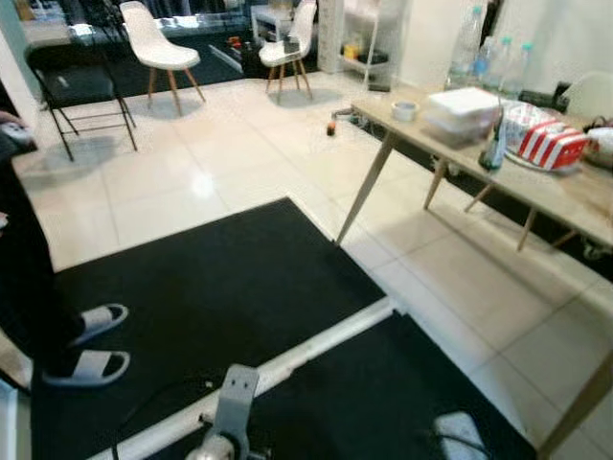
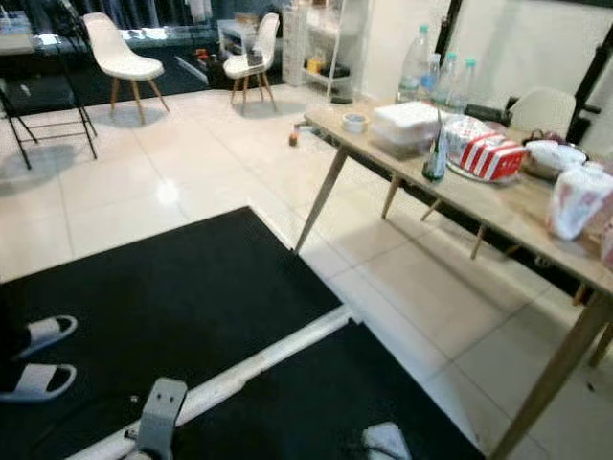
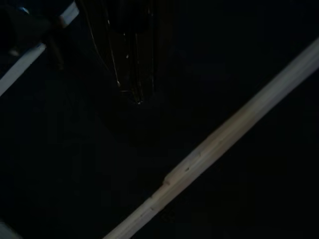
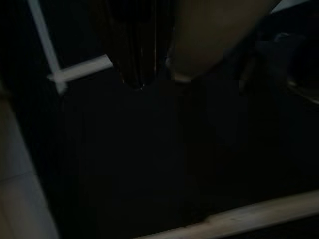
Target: Restocking fridge
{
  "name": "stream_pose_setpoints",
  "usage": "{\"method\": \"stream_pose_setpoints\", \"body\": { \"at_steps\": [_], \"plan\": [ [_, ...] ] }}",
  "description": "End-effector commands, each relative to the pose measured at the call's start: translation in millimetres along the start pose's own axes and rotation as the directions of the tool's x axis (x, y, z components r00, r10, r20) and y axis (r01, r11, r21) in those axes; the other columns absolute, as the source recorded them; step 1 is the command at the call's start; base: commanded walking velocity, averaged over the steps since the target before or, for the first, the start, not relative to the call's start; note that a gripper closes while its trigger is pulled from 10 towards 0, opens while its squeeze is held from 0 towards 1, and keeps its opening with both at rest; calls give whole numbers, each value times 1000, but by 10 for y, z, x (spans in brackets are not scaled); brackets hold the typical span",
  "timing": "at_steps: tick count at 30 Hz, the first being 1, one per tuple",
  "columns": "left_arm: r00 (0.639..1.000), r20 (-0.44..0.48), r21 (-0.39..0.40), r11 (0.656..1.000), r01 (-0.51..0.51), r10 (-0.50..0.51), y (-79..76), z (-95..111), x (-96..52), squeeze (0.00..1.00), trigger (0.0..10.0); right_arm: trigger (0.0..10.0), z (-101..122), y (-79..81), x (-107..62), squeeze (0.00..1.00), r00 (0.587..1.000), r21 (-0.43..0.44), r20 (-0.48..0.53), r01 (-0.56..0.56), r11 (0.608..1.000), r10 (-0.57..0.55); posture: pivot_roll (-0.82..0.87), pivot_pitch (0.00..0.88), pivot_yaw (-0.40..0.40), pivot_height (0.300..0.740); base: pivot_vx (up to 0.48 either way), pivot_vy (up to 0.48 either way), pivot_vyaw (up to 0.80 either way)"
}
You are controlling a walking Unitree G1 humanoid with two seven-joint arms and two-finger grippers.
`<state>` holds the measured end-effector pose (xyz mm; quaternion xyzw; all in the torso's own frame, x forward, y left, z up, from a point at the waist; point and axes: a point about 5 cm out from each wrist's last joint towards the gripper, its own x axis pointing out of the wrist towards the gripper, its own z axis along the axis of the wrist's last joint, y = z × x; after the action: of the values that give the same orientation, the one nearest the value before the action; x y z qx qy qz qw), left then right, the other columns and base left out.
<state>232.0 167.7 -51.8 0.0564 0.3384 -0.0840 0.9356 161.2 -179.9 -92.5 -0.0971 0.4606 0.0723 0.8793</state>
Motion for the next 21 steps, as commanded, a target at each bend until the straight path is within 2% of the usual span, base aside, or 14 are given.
{"method": "stream_pose_setpoints", "body": {
  "at_steps": [1, 4, 8, 14, 21],
  "plan": [
    [1000, -22, -10, 1000, 2, -2, -13, -69, -18, 0, 10000, 10000, -53, -126, -29, 0, 999, 7, -3, 36, 999, -36, -60, 36, 13, 726, 292, 0, 0],
    [1000, -23, -10, 1000, 3, -4, -15, -74, -20, 0, 10000, 10000, -82, -148, -40, 0, 999, 10, -6, 36, 999, -35, -60, 36, 13, 726, 291, 0, -148],
    [1000, -23, -9, 1000, 4, -5, -18, -77, -21, 0, 10000, 10000, -92, -188, -50, 0, 999, 14, -5, 35, 999, -35, -61, 35, 13, 726, 290, 0, -800],
    [1000, -23, -8, 1000, 5, -6, -20, -76, -20, 0, 10000, 10000, -71, -373, -76, 0, 999, 16, 2, 50, 999, -50, -61, 34, 13, 726, 290, 0, -800],
    [1000, -25, -6, 1000, 5, -5, -8, -84, -25, 0, 10000, 10000, -96, -454, -102, 0, 998, 19, 7, 54, 998, -55, -58, 40, 15, 726, 289, 0, -800]
  ]
}}
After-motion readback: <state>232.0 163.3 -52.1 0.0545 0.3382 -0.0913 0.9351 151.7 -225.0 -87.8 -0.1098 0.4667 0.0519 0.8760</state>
